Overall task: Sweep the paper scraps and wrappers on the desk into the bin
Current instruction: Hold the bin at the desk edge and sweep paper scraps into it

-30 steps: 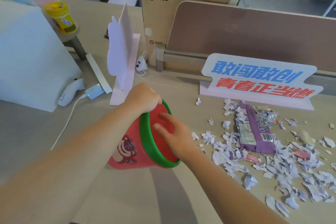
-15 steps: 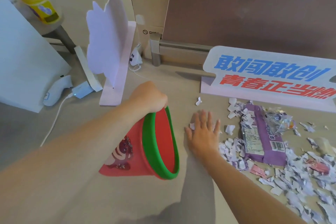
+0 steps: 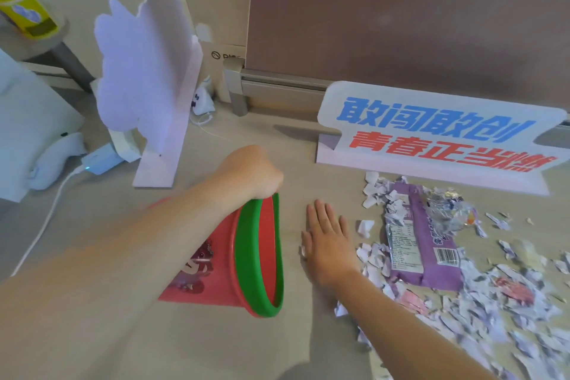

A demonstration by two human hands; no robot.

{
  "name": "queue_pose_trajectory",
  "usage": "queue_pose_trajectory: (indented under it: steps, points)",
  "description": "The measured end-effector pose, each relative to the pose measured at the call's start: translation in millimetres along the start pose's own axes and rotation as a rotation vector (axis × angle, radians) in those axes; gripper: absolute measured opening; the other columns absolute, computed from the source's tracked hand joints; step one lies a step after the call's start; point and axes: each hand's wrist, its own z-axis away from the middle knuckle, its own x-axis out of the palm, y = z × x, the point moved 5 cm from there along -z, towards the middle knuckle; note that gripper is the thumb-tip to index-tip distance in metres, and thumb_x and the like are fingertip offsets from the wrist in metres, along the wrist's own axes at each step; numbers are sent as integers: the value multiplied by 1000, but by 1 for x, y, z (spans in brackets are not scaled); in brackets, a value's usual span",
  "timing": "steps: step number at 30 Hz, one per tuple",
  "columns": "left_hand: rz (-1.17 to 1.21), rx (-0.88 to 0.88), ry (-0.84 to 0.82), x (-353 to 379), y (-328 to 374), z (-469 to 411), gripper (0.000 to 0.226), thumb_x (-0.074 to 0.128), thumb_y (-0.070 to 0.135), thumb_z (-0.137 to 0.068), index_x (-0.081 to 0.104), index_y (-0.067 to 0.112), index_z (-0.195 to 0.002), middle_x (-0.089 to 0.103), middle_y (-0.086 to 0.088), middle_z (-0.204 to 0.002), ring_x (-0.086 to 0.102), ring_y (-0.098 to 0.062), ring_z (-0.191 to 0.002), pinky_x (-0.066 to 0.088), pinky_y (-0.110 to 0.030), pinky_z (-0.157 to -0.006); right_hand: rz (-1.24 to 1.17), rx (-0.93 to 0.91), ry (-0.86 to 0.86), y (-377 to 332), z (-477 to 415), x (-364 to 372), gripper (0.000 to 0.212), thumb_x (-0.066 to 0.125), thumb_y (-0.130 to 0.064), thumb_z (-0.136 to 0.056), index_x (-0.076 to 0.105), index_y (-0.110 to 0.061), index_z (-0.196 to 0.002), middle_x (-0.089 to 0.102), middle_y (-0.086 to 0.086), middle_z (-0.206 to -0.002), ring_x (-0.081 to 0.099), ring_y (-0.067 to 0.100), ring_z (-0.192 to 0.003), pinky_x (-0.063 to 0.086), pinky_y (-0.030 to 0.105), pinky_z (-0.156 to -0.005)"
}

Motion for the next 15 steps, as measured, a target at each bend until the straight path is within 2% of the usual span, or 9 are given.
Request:
queue_pose_trajectory:
  steps: [2, 3, 4, 5, 6, 8, 10, 13, 15]
  points:
    - [-5, 32, 36, 0, 10, 2, 23, 62, 18, -68, 47, 9, -54, 61, -15, -69, 63, -36, -74, 33, -29, -49, -71, -9, -12, 2, 8, -5, 53, 18, -39, -96, 25, -18, -144, 21, -2, -154, 12, 20, -145, 8, 42, -118]
    - [-8, 45, 54, 0, 15, 4, 20, 62, 19, -68, 50, 9, -55, 58, -13, -63, 60, -36, -71, 34, -29, -52, -136, -9, 37, 4, 6, -16, 41, 26, -36, -97, 45, -19, -129, 44, -3, -140, 34, 23, -135, 24, 44, -113]
    - [-11, 59, 70, -1, 19, 5, 17, 62, 19, -68, 53, 9, -57, 55, -9, -59, 57, -34, -68, 35, -28, -53, -203, 2, 120, 8, 3, -29, 29, 33, -32, -96, 57, -21, -107, 59, -1, -115, 51, 26, -114, 39, 43, -99]
    - [-13, 78, 80, -1, 22, 6, 14, 62, 19, -67, 57, 9, -58, 55, -6, -58, 55, -32, -65, 35, -27, -51, -250, 40, 211, 15, -1, -44, 23, 38, -28, -94, 59, -20, -92, 61, 2, -98, 55, 27, -97, 44, 40, -86]
    - [-13, 99, 78, -1, 26, 7, 12, 62, 19, -66, 61, 9, -59, 57, -5, -57, 56, -30, -64, 37, -28, -49, -275, 104, 280, 28, -9, -56, 23, 40, -26, -93, 60, -16, -90, 60, 6, -96, 54, 28, -92, 45, 39, -82]
    - [9, 123, 77, -2, 29, 7, 7, 63, 20, -66, 68, 15, -66, 69, -2, -69, 63, -27, -71, 52, -33, -60, -314, 219, 334, 58, -27, -70, 30, 40, -28, -93, 59, -8, -105, 56, 13, -114, 51, 31, -106, 44, 41, -91]
    - [43, 124, 99, -6, 28, 5, 8, 64, 21, -66, 62, 27, -69, 66, 1, -74, 59, -22, -72, 55, -37, -75, -294, 285, 231, 84, -45, -69, 42, 37, -36, -93, 48, -8, -122, 41, 17, -133, 39, 36, -125, 36, 47, -104]
    - [78, 124, 138, -13, 22, 1, 14, 65, 19, -66, 56, 29, -69, 54, 3, -71, 48, -19, -68, 53, -38, -77, -101, 268, 41, 103, -57, -49, 48, 30, -45, -94, 33, -15, -131, 26, 12, -146, 20, 36, -138, 25, 52, -112]
    - [95, 129, 143, -17, 19, 0, 15, 66, 19, -67, 56, 29, -69, 53, 3, -71, 47, -19, -67, 54, -39, -76, -33, 222, 13, 99, -53, -38, 53, 24, -50, -94, 29, -16, -134, 24, 11, -148, 16, 34, -140, 19, 52, -115]
